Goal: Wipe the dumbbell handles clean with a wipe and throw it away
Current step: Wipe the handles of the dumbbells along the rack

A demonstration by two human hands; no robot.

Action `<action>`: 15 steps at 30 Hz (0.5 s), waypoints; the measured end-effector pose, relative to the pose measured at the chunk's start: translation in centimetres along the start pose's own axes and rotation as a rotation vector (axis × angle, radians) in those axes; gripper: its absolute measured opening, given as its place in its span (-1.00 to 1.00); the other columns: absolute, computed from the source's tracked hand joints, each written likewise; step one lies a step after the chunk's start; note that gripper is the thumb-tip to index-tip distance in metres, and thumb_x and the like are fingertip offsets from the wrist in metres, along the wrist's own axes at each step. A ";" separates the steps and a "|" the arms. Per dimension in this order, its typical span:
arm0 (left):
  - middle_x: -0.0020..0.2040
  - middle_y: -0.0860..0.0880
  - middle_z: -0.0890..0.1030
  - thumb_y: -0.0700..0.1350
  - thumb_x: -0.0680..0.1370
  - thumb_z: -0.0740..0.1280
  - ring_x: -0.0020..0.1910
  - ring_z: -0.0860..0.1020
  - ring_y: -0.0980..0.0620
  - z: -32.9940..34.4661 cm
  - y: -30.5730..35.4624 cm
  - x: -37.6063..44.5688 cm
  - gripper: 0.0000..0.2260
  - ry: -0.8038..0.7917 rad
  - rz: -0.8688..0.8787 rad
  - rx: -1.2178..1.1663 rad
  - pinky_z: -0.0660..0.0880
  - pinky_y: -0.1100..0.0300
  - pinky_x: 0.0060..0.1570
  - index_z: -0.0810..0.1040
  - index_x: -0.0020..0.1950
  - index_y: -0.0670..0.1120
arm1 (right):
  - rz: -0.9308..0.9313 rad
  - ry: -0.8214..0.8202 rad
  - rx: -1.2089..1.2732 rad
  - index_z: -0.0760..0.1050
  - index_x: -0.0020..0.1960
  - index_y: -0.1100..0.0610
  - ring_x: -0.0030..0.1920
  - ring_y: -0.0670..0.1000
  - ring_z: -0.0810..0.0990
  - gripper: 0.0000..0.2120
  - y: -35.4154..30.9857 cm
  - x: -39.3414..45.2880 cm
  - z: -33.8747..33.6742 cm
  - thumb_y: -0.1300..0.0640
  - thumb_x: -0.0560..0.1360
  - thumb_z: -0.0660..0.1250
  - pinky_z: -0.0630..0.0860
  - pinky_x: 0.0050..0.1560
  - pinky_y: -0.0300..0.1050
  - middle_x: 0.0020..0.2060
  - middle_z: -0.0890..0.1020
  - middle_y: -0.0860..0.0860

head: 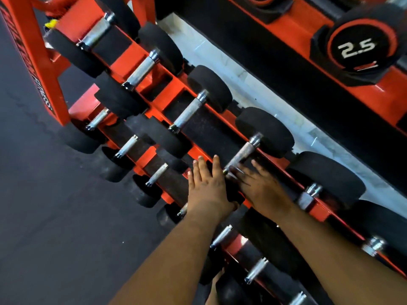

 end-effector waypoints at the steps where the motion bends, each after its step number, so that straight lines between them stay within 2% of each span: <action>1: 0.62 -0.24 -0.32 0.22 0.40 0.54 0.61 -0.34 -0.19 0.1 0.0 0.0 0.20 -0.008 0.002 0.007 -0.29 -0.11 0.57 -0.35 0.63 -0.01 | 0.016 0.009 0.035 0.49 0.42 0.15 0.47 0.09 0.42 -0.55 -0.1 -0.5 -0.1 0.20 0.55 0.16 0.34 0.44 0.22 0.44 0.48 0.07; 3: 0.61 -0.27 -0.32 0.24 0.41 0.52 0.60 -0.35 -0.22 0.2 0.0 0.1 0.20 -0.014 0.009 0.023 -0.30 -0.13 0.57 -0.38 0.62 -0.01 | 0.183 0.072 0.164 0.55 0.36 0.18 0.38 0.09 0.53 -0.58 0.3 -1.5 -0.6 0.21 0.56 0.14 0.45 0.38 0.12 0.35 0.57 0.10; 4: 0.61 -0.28 -0.33 0.25 0.42 0.51 0.60 -0.35 -0.23 0.2 0.0 0.1 0.20 -0.018 0.011 0.035 -0.30 -0.14 0.57 -0.39 0.62 -0.01 | 0.377 0.119 0.298 0.57 0.34 0.17 0.34 0.08 0.56 -0.60 0.8 -1.9 -0.9 0.21 0.58 0.13 0.47 0.35 0.01 0.31 0.60 0.09; 6: 0.60 -0.32 -0.33 0.27 0.44 0.49 0.59 -0.36 -0.26 0.2 0.0 0.1 0.18 -0.023 0.020 0.068 -0.31 -0.16 0.56 -0.41 0.61 -0.01 | 0.914 0.215 0.655 0.59 0.32 0.11 0.28 0.00 0.60 -0.68 1.8 -2.4 -1.4 0.20 0.65 0.19 0.46 0.28 -0.29 0.24 0.65 0.00; 7: 0.59 -0.34 -0.33 0.28 0.45 0.47 0.59 -0.35 -0.28 0.2 0.0 0.2 0.18 -0.027 0.029 0.094 -0.33 -0.17 0.55 -0.42 0.61 -0.02 | 1.175 0.319 0.882 0.62 0.27 0.10 0.22 -0.02 0.63 -0.73 2.1 -2.3 -1.4 0.22 0.65 0.23 0.47 0.23 -0.34 0.16 0.68 -0.03; 9: 0.58 -0.37 -0.33 0.29 0.47 0.45 0.58 -0.35 -0.31 0.2 0.1 0.1 0.15 -0.030 0.038 0.138 -0.38 -0.19 0.52 -0.42 0.60 -0.02 | 1.542 0.530 1.289 0.65 0.10 0.06 0.01 -0.04 0.66 -0.77 2.3 -0.7 -1.4 0.27 0.64 0.25 0.54 0.18 -0.17 -0.05 0.69 -0.04; 10: 0.58 -0.38 -0.33 0.28 0.48 0.43 0.58 -0.35 -0.32 0.3 0.1 0.2 0.14 -0.034 0.045 0.154 -0.40 -0.20 0.50 -0.42 0.60 -0.02 | 1.623 0.581 1.425 0.64 0.11 0.06 -0.05 -0.05 0.65 -0.77 2.4 0.6 -1.4 0.28 0.64 0.24 0.56 0.15 -0.07 -0.08 0.68 -0.02; 13: 0.57 -0.41 -0.33 0.23 0.52 0.39 0.58 -0.34 -0.35 0.5 -0.1 0.3 0.08 -0.019 0.052 0.183 -0.40 -0.22 0.50 -0.44 0.59 -0.02 | 1.658 0.616 1.649 0.56 0.26 0.09 -0.02 -0.04 0.63 -0.74 2.7 3.9 -1.2 0.27 0.65 0.21 0.53 0.11 -0.04 -0.03 0.67 0.01; 15: 0.56 -0.42 -0.33 0.22 0.53 0.37 0.58 -0.34 -0.35 0.6 -0.1 0.4 0.06 -0.005 0.060 0.183 -0.40 -0.21 0.49 -0.46 0.58 -0.02 | 1.667 0.543 1.678 0.57 0.16 0.06 0.00 0.03 0.64 -0.80 2.2 4.4 -0.3 0.24 0.64 0.22 0.56 0.11 0.00 -0.03 0.68 0.05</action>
Point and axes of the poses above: each hand's wrist, its own x-axis towards the middle knuckle, its own z-axis out of the palm, y = z × x, the point moved 5 cm from there along x, towards the middle knuckle
